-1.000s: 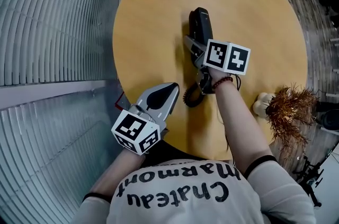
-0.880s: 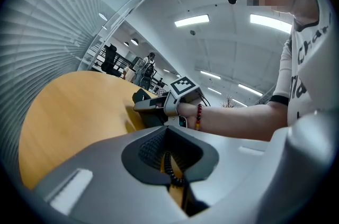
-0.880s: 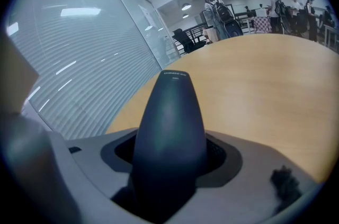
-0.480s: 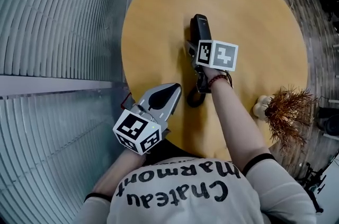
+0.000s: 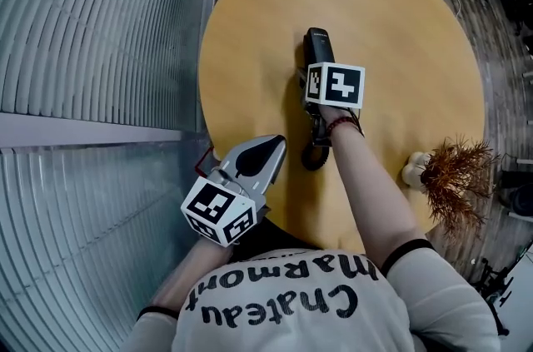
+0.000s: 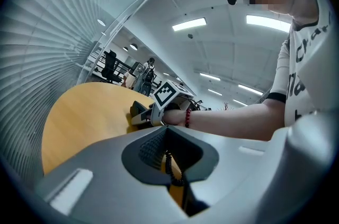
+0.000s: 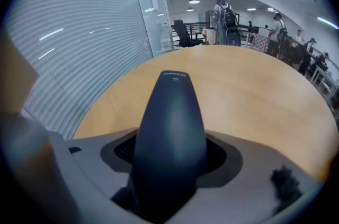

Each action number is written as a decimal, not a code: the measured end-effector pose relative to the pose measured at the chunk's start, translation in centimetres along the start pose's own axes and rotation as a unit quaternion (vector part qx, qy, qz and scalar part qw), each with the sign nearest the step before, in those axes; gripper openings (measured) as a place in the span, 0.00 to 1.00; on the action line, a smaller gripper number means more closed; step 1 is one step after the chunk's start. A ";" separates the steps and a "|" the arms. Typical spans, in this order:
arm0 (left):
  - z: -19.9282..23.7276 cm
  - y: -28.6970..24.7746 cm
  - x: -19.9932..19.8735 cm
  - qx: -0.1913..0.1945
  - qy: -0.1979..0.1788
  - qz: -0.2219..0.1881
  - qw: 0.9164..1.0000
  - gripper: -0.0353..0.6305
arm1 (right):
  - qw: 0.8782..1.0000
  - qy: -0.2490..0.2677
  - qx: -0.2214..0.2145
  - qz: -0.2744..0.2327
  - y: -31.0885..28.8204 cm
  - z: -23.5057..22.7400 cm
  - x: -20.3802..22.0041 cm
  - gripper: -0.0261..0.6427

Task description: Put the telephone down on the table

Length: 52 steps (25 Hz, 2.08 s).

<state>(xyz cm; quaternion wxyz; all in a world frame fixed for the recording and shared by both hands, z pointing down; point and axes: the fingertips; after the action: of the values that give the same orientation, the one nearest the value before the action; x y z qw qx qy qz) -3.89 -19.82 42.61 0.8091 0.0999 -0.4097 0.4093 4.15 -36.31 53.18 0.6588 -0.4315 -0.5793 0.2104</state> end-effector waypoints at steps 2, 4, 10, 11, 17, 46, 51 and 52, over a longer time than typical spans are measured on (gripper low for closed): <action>0.1 0.3 0.1 -0.002 0.001 -0.002 1.000 0.06 | 1.000 0.007 0.009 0.006 -0.1 -0.1 0.1 0.50; 0.3 0.8 0.2 -0.007 0.001 -0.004 1.000 0.06 | 1.000 0.014 0.019 0.011 -0.1 -0.1 0.3 0.50; 0.8 2.2 -0.3 -0.015 0.003 -0.013 1.000 0.06 | 0.999 0.029 0.036 0.019 -0.2 0.3 0.1 0.50; 0.8 2.4 -0.2 -0.016 0.003 -0.013 1.000 0.06 | 0.999 0.033 0.038 0.019 -0.2 0.4 0.2 0.50; 0.6 2.9 -0.2 -0.023 0.000 -0.018 1.000 0.06 | 0.998 0.040 0.039 0.019 -0.3 -0.1 0.2 0.50; -4.1 5.7 -4.6 0.010 -0.073 -0.038 0.997 0.06 | 0.987 0.040 -0.001 -0.155 12.5 2.0 -4.8 0.21; -7.6 3.6 -4.6 0.072 -0.091 -0.028 0.993 0.06 | 0.969 0.080 -0.017 -0.235 19.9 2.6 -4.4 0.07; -8.1 3.4 -5.1 0.079 -0.091 -0.031 0.992 0.06 | 0.965 0.086 -0.020 -0.247 21.3 2.9 -4.4 0.06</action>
<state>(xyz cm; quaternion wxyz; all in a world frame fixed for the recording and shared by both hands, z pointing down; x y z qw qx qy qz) -3.41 -16.58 33.04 0.7703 0.2128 -0.4449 0.4043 5.06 -27.31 33.17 0.7288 -0.3045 -0.6133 -0.0086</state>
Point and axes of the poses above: the fingertips, and each gripper's own axes: y backward along the fingers, z to its left, x out of its underside, and after that the axes turned 10 degrees about y, right-handed
